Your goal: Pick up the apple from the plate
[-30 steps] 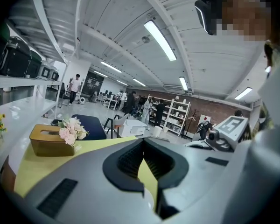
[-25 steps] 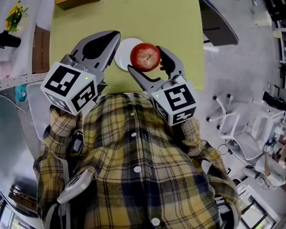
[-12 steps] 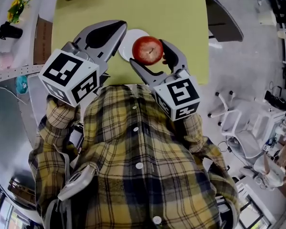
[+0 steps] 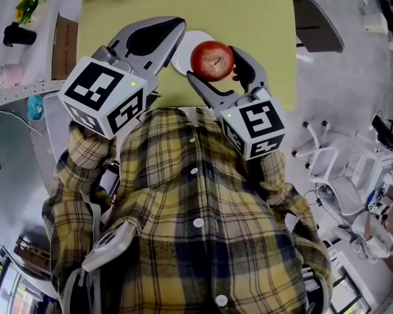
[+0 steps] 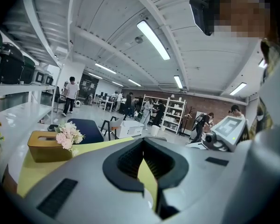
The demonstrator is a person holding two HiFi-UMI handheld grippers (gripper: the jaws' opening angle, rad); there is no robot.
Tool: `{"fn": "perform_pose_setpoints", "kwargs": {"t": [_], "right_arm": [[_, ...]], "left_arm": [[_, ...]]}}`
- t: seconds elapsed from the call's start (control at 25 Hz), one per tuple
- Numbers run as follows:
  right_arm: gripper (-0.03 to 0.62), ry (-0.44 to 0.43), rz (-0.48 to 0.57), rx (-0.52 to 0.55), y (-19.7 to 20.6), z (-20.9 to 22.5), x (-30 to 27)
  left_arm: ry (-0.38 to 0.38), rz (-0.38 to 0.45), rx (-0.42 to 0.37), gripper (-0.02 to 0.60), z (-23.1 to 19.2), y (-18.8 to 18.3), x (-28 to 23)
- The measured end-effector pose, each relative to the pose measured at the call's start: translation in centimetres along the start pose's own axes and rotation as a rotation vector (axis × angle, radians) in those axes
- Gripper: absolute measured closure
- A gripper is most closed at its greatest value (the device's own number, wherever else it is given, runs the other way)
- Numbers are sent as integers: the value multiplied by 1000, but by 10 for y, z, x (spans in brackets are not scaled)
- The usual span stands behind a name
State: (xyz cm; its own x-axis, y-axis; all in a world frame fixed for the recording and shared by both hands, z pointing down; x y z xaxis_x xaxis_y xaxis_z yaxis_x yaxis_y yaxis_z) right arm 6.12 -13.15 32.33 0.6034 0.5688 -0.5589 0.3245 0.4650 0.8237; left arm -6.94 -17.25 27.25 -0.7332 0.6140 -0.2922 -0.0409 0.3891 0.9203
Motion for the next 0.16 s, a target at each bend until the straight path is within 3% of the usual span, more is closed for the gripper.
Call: {"fn": "perform_pose_setpoints", "kwargs": {"t": [0.16], "right_arm": [[212, 0, 1, 3, -3, 2, 3]], "left_arm": [[-1, -2, 3, 574, 3, -3, -1]]}}
Point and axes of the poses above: the fingertips, and each gripper's own axes: x backward along the fingers, z to its right, y out of its underside, the point moved 6 cm from there along x, backward along the fingers, and after that the axes turned 4 degrees about -z, right-handed, at the moved point
